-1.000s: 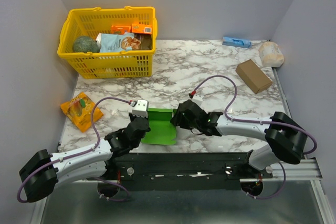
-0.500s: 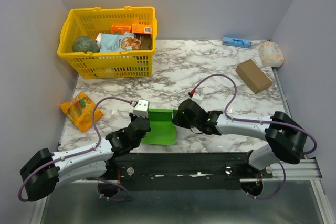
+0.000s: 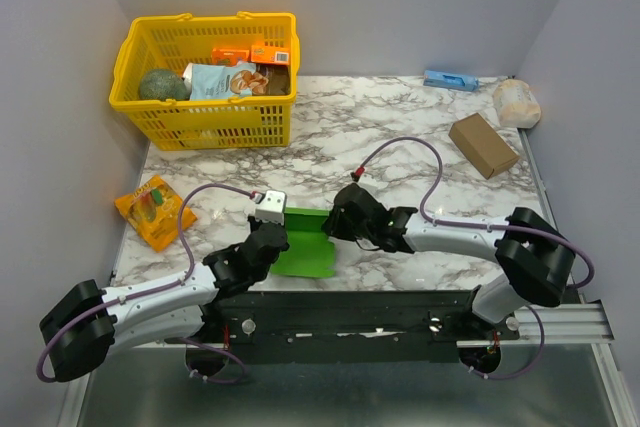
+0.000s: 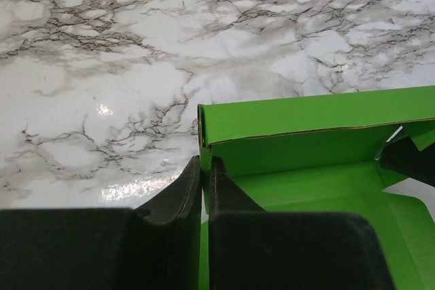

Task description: Fold the paper box

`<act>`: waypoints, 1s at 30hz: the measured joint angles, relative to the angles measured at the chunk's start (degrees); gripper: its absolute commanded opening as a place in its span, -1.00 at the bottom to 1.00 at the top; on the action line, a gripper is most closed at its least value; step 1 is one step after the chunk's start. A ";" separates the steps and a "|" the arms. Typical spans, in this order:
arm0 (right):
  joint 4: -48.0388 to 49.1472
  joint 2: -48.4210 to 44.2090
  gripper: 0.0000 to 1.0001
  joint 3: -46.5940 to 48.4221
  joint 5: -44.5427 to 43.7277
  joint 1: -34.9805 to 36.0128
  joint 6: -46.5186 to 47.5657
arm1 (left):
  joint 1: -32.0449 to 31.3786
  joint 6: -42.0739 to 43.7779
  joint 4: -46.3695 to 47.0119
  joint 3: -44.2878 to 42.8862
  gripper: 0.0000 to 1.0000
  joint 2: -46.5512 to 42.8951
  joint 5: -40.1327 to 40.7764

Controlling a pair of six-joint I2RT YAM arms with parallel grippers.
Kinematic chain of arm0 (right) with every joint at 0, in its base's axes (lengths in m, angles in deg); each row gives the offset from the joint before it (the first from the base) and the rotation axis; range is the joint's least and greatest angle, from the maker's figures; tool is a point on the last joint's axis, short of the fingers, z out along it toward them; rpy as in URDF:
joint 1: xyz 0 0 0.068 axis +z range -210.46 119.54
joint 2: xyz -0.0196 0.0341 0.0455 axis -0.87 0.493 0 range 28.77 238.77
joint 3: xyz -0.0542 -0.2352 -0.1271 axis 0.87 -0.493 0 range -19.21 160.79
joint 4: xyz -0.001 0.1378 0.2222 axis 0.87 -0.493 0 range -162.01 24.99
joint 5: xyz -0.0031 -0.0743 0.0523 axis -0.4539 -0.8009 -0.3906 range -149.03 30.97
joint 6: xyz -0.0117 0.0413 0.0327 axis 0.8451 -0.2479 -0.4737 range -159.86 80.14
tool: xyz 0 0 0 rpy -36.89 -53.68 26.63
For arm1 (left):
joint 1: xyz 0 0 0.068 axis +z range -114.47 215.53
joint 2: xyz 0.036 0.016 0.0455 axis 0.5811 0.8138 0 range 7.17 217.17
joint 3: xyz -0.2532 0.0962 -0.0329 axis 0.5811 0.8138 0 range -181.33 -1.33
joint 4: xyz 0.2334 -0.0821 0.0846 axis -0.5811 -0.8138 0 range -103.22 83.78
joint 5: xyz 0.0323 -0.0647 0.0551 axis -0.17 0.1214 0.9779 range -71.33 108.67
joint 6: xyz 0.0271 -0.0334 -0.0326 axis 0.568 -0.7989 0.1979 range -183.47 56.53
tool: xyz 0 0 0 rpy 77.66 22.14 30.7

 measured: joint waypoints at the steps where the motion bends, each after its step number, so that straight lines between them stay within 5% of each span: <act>1: 0.07 0.46 -0.27 0.09 0.26 0.00 0.00 | 0.00 0.11 -0.24 0.00 -1.00 0.02 0.00; 30: 2.19 3.48 -0.18 1.25 2.23 1.29 -0.48 | 0.28 1.05 -1.27 0.00 -1.00 1.40 2.08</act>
